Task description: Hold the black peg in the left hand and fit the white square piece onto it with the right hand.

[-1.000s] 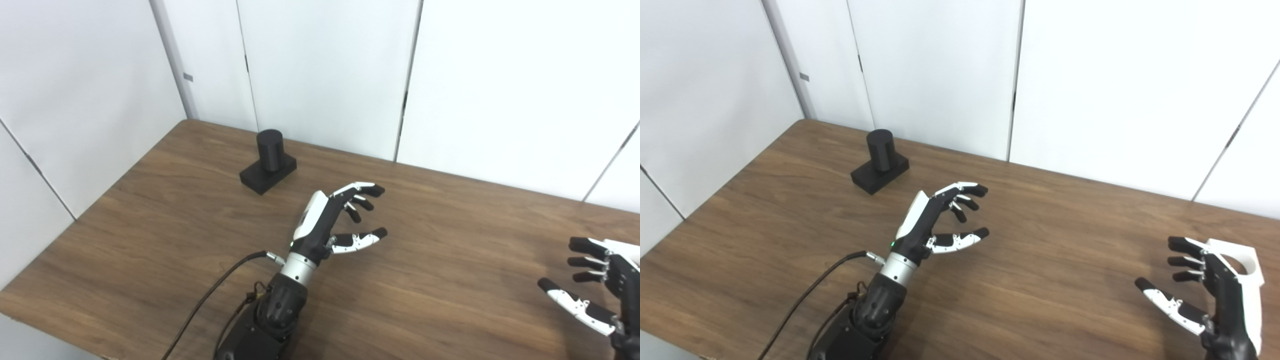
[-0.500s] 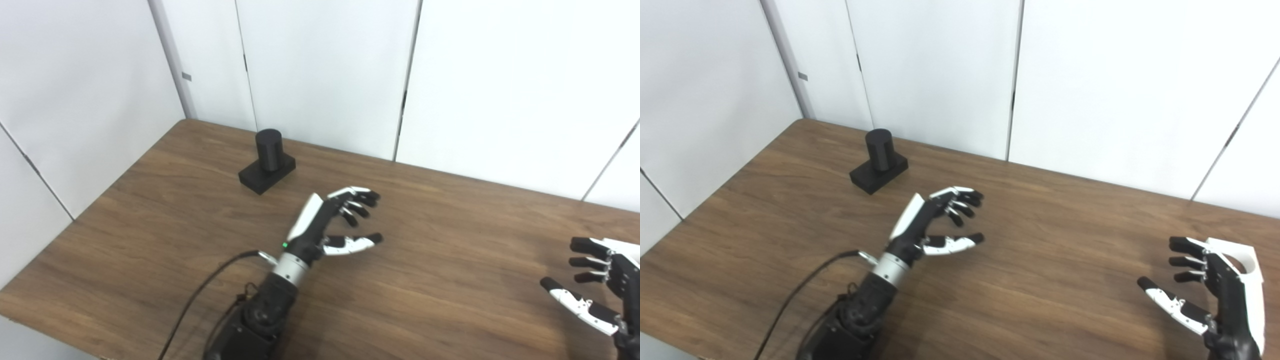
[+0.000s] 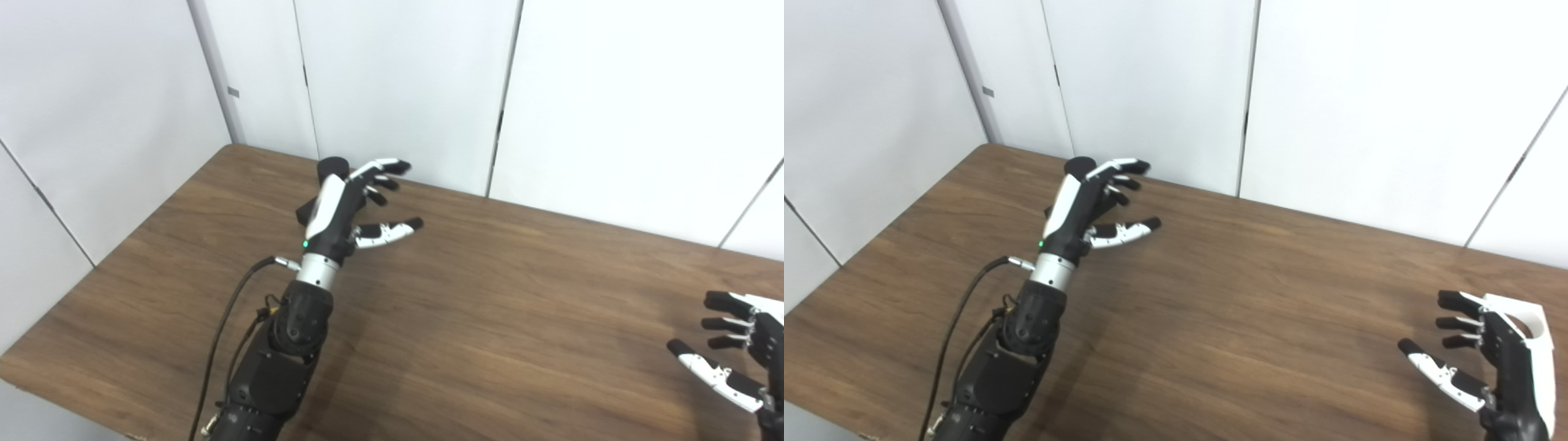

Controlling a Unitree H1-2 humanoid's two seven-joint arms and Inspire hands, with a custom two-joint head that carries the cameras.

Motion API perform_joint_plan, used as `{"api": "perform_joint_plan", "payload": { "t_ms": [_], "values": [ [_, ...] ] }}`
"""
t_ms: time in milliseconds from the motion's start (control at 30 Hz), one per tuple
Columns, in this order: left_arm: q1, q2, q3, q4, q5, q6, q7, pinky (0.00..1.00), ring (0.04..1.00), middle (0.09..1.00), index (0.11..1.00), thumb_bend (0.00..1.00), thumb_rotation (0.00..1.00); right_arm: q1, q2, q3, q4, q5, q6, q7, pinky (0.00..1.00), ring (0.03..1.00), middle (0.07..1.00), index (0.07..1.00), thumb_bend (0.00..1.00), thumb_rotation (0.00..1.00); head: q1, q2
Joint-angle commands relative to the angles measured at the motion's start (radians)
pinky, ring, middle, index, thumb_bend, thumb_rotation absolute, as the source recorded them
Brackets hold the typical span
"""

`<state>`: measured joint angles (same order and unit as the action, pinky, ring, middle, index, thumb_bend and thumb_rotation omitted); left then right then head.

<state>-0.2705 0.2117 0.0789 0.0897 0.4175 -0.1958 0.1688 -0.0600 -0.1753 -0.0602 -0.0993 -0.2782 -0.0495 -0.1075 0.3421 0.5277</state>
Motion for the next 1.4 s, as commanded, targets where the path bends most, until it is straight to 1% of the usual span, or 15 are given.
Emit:
{"api": "perform_joint_plan", "payload": {
  "t_ms": [0, 67, 133, 233, 267, 400, 500, 567, 700, 800, 900, 967, 1067, 1167, 1367],
  "values": [
    [-0.054, 0.031, 0.009, -0.028, 0.039, 0.011, 0.036, 0.62, 0.757, 0.801, 0.761, 0.78, 0.12, -0.018, 0.0, -0.007, -0.036, 0.007, -0.005, -0.001, 0.5, 0.625, 0.699, 0.678, 0.52, 0.0, 0.001, 0.001],
    [-0.061, 0.046, 0.013, -0.021, 0.074, 0.034, 0.051, 0.66, 0.803, 0.833, 0.78, 0.79, 0.16, -0.017, 0.0, -0.007, -0.044, 0.005, 0.003, -0.001, 0.5, 0.623, 0.698, 0.679, 0.51, 0.0, 0.001, 0.001],
    [-0.069, 0.066, 0.012, -0.015, 0.112, 0.057, 0.062, 0.63, 0.792, 0.855, 0.801, 0.8, 0.17, -0.016, -0.001, -0.007, -0.047, 0.003, 0.003, -0.002, 0.5, 0.615, 0.695, 0.678, 0.51, 0.0, -0.001, -0.002],
    [-0.082, 0.096, 0.01, 0.0, 0.144, 0.086, 0.068, 0.65, 0.804, 0.875, 0.822, 0.81, 0.19, -0.017, -0.001, -0.007, -0.049, 0.001, 0.012, -0.002, 0.49, 0.608, 0.695, 0.677, 0.51, 0.0, 0.001, -0.004],
    [-0.086, 0.103, 0.009, 0.004, 0.152, 0.096, 0.07, 0.68, 0.83, 0.888, 0.832, 0.83, 0.21, -0.017, -0.002, -0.006, -0.049, 0.001, 0.013, -0.001, 0.48, 0.606, 0.692, 0.676, 0.51, 0.0, 0.001, -0.004],
    [-0.112, 0.139, 0.001, 0.037, 0.245, 0.161, 0.12, 0.73, 0.876, 0.914, 0.85, 0.88, 0.3, -0.017, 0.0, -0.005, -0.053, 0.005, 0.013, -0.001, 0.48, 0.608, 0.695, 0.674, 0.51, 0.0, 0.0, -0.004],
    [-0.13, 0.148, 0.007, 0.053, 0.264, 0.199, 0.146, 0.8, 0.94, 0.957, 0.882, 0.9, 0.33, -0.015, 0.004, -0.005, -0.06, 0.004, 0.02, -0.002, 0.49, 0.616, 0.704, 0.678, 0.51, 0.0, 0.0, -0.004],
    [-0.135, 0.143, 0.014, 0.044, 0.26, 0.227, 0.151, 0.79, 0.947, 0.969, 0.896, 0.9, 0.31, -0.015, 0.004, -0.004, -0.057, 0.005, 0.013, -0.004, 0.49, 0.612, 0.699, 0.676, 0.51, 0.0, 0.004, -0.009],
    [-0.126, 0.122, 0.005, -0.007, 0.282, 0.31, 0.146, 0.77, 0.96, 0.988, 0.908, 0.9, 0.32, -0.016, 0.007, -0.005, -0.067, 0.001, 0.028, -0.004, 0.49, 0.609, 0.699, 0.673, 0.51, 0.0, 0.003, -0.006],
    [-0.125, 0.118, -0.007, -0.018, 0.301, 0.37, 0.126, 0.81, 0.991, 0.999, 0.931, 0.93, 0.36, -0.016, 0.007, -0.006, -0.067, 0.004, 0.03, -0.004, 0.5, 0.607, 0.702, 0.677, 0.5, 0.0, 0.003, -0.007],
    [-0.131, 0.123, -0.014, -0.008, 0.29, 0.4, 0.111, 0.81, 0.986, 1.0, 0.955, 0.95, 0.37, -0.014, 0.011, -0.01, -0.073, 0.017, 0.035, -0.001, 0.49, 0.611, 0.703, 0.677, 0.5, 0.0, 0.002, -0.006],
    [-0.139, 0.128, -0.02, 0.001, 0.292, 0.426, 0.099, 0.82, 0.982, 1.0, 0.963, 0.96, 0.4, -0.012, 0.012, -0.009, -0.078, 0.013, 0.038, -0.003, 0.49, 0.603, 0.701, 0.676, 0.49, 0.0, 0.003, -0.005],
    [-0.151, 0.137, -0.028, 0.025, 0.294, 0.454, 0.09, 0.84, 0.977, 0.996, 0.962, 0.98, 0.41, -0.013, 0.009, -0.009, -0.07, 0.014, 0.024, -0.005, 0.48, 0.596, 0.698, 0.672, 0.49, 0.0, 0.003, -0.005],
    [-0.167, 0.154, -0.044, 0.06, 0.303, 0.483, 0.077, 0.84, 0.965, 0.989, 0.951, 1.0, 0.44, -0.013, 0.01, -0.009, -0.072, 0.013, 0.03, -0.004, 0.48, 0.601, 0.702, 0.676, 0.49, 0.0, 0.003, -0.005],
    [-0.191, 0.184, -0.081, 0.111, 0.316, 0.539, 0.047, 0.85, 0.959, 0.98, 0.903, 1.0, 0.53, -0.01, 0.011, -0.008, -0.078, 0.005, 0.031, -0.007, 0.48, 0.595, 0.701, 0.675, 0.49, 0.0, 0.002, -0.001]
  ]
}}
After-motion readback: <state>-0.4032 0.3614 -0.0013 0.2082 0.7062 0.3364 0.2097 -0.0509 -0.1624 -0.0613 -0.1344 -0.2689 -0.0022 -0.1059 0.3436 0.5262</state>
